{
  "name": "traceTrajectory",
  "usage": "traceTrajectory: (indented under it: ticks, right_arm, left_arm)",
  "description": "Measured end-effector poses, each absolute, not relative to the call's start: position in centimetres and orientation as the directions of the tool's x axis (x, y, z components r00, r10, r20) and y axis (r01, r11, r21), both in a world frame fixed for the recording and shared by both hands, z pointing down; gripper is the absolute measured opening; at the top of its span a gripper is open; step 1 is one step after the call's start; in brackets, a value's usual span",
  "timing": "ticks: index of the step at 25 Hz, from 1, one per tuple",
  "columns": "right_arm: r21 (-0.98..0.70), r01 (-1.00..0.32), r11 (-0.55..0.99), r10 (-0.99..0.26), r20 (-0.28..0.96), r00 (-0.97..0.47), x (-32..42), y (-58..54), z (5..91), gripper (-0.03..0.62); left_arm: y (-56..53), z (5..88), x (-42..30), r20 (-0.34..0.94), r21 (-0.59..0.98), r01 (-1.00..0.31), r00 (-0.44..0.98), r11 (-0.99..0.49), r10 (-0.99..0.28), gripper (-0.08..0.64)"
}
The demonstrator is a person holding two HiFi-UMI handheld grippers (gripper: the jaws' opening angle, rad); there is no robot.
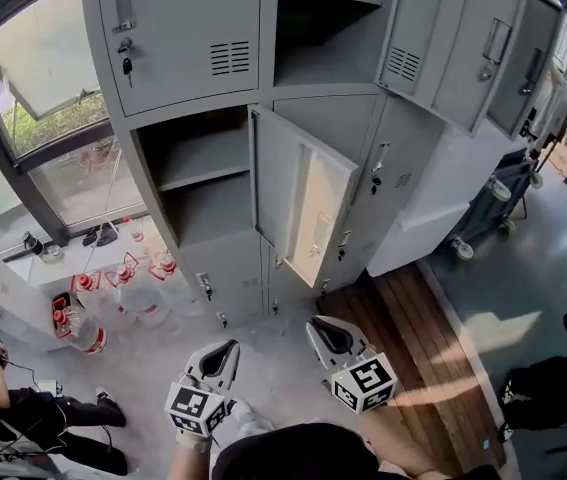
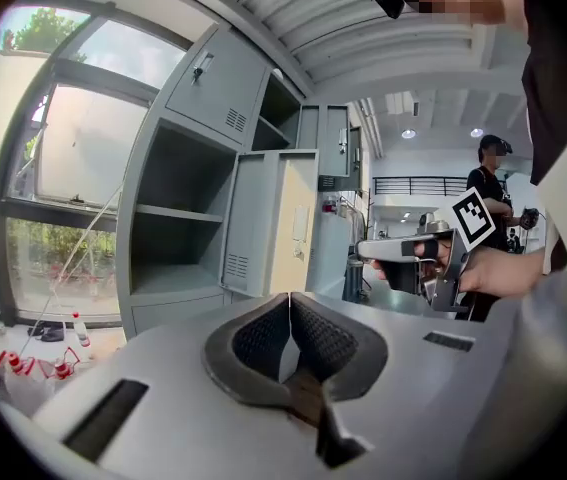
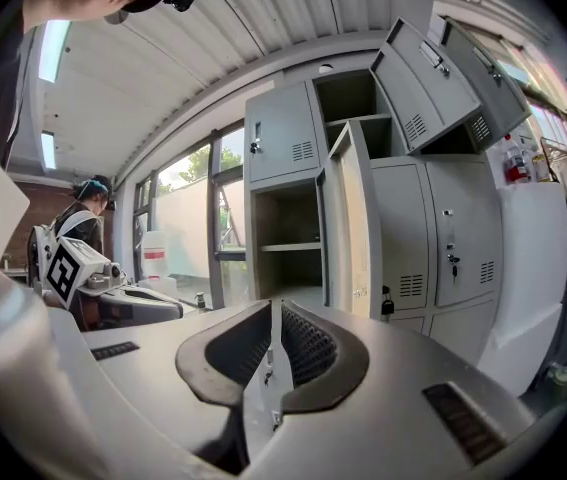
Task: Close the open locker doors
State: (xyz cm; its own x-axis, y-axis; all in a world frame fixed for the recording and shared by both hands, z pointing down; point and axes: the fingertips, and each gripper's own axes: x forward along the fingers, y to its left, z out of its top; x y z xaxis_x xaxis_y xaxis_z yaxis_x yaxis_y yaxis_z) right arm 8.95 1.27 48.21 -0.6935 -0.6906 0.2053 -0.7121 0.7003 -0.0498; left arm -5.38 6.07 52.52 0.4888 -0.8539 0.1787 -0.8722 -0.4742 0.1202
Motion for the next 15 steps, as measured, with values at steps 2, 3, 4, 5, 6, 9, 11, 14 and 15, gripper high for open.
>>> traceTrajectory:
  ticks: [2,3,4,5,6,9,11,14,15]
  right_arm:
    - [-0.058,-0.742,0.667,-0.719,0.212,-0.662,8.2,-0.3,48.5,0.055]
    - [-0.060,-0.757,0.650,-0.732,0.216,-0.646,7.8,-1.0,48.6,0.055]
    - [-0.060,-0.772,0.633,-0.747,0.218,-0.629,7.5,-1.7,48.7,0.055]
    - [-0.058,-0.787,0.615,-0.761,0.218,-0.611,7.2,-2.4,48.7,0.055]
    - [-0.056,-0.801,0.596,-0.776,0.216,-0.592,7.0,-3.0,48.7,0.055]
    - [-0.053,-0.842,0.536,-0.819,0.206,-0.535,6.8,-4.6,48.5,0.055]
    - [-0.050,-0.867,0.495,-0.846,0.201,-0.494,7.0,-5.6,48.4,0.055]
    - [-0.045,-0.902,0.430,-0.881,0.196,-0.430,7.9,-6.6,48.3,0.055]
    - [-0.043,-0.911,0.409,-0.891,0.198,-0.409,8.3,-6.8,48.4,0.055]
  left_arm:
    - [4.1,52.5,-6.7,0.179,0.124,-0.855,0.518,-0.503,-0.836,0.022]
    - [3.2,52.5,-7.4,0.180,0.127,-0.847,0.531,-0.516,-0.828,0.023]
    - [2.3,52.6,-8.0,0.179,0.130,-0.839,0.545,-0.529,-0.819,0.022]
    - [1.5,52.6,-8.6,0.178,0.133,-0.829,0.559,-0.543,-0.810,0.023]
    - [0.8,52.7,-9.1,0.178,0.136,-0.820,0.573,-0.557,-0.800,0.023]
    - [-1.0,53.2,-10.3,0.187,0.129,-0.787,0.617,-0.604,-0.764,0.023]
    - [-2.1,53.4,-10.8,0.191,0.106,-0.759,0.649,-0.642,-0.736,0.023]
    - [-3.5,53.4,-11.2,0.191,0.097,-0.728,0.683,-0.679,-0.705,0.023]
    - [-3.9,53.5,-11.2,0.193,0.103,-0.723,0.689,-0.684,-0.699,0.023]
